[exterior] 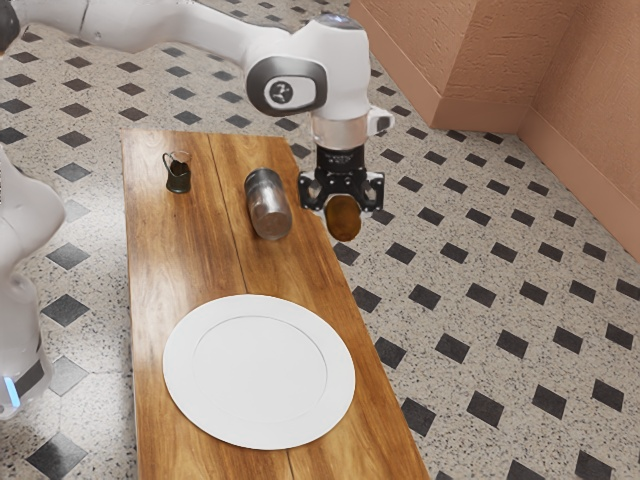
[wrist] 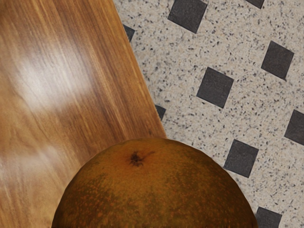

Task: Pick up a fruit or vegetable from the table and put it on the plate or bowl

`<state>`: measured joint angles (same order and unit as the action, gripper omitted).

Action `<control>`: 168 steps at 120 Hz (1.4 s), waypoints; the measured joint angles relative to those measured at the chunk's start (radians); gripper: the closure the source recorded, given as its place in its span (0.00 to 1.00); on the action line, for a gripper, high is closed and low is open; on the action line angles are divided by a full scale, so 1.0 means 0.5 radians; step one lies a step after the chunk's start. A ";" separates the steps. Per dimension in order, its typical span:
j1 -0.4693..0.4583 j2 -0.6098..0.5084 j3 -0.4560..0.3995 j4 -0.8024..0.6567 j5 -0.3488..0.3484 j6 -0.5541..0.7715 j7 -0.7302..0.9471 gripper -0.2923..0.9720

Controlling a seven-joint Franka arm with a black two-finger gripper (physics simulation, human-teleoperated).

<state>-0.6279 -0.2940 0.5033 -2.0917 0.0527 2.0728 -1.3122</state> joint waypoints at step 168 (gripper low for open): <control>-0.406 0.247 0.059 -0.059 -0.606 -0.389 1.814 0.56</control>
<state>-0.8307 -0.1706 0.5329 -2.1210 -0.2505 1.8785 -0.4053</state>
